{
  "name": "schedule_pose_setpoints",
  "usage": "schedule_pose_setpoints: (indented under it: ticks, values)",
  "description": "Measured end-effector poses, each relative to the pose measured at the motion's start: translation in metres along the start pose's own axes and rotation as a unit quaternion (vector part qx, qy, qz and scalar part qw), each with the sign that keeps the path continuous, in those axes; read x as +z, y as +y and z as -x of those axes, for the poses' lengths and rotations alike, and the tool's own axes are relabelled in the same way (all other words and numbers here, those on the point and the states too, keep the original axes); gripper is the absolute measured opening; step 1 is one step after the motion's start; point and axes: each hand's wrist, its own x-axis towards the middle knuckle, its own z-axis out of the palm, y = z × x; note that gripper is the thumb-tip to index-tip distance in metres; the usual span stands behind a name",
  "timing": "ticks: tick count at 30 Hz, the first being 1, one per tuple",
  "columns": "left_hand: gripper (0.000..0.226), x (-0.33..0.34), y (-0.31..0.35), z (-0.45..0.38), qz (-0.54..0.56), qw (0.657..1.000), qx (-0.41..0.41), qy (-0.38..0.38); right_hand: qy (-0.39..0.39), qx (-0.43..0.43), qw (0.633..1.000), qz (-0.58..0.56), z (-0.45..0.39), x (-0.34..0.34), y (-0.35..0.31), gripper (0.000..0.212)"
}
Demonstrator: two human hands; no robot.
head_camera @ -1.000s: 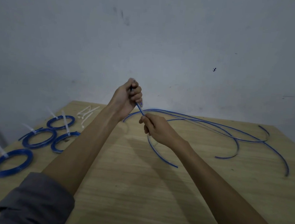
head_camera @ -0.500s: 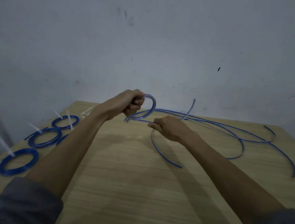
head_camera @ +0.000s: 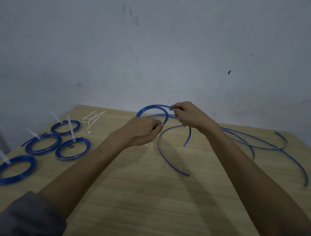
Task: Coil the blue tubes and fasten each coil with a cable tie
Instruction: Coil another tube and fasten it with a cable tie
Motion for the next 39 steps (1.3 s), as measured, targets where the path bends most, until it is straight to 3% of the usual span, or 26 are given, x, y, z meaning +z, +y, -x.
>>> schedule_pose_setpoints:
  ticks: [9, 14, 18, 23, 25, 29, 33, 36, 39]
  values:
    - [0.041, 0.015, -0.005, -0.009, 0.223, 0.973, -0.051, 0.043, 0.089, -0.022, 0.981, -0.172, 0.029, 0.042, 0.0, 0.04]
    - [0.054, 0.015, 0.001, -0.018, 0.406, 0.909, -0.09, 0.029, 0.138, -0.072, 0.965, -0.213, 0.038, 0.07, -0.005, 0.033]
    - [0.041, 0.016, 0.007, -0.025, 0.472, 0.869, -0.131, 0.074, 0.217, -0.059, 0.945, -0.238, 0.038, 0.089, -0.006, 0.019]
    - [0.038, 0.016, 0.013, -0.028, 0.527, 0.822, -0.175, 0.129, 0.259, -0.05, 0.926, -0.268, 0.036, 0.101, -0.004, 0.01]
    - [0.037, 0.014, 0.015, -0.031, 0.57, 0.783, -0.203, 0.145, 0.269, -0.043, 0.925, -0.265, 0.035, 0.104, -0.005, 0.011]
    - [0.041, 0.011, 0.019, -0.036, 0.711, 0.634, -0.256, 0.165, 0.306, -0.052, 0.924, -0.224, 0.032, 0.113, -0.004, 0.012]
    - [0.036, 0.007, 0.024, -0.03, 0.821, 0.505, -0.234, 0.13, 0.338, -0.071, 0.925, -0.157, 0.03, 0.119, -0.004, 0.015]
    - [0.036, 0.003, 0.025, -0.026, 0.847, 0.473, -0.215, 0.114, 0.344, -0.077, 0.927, -0.128, 0.033, 0.119, -0.003, 0.019]
    - [0.037, 0.003, 0.024, -0.027, 0.842, 0.489, -0.202, 0.102, 0.325, -0.067, 0.937, -0.108, 0.032, 0.118, -0.003, 0.023]
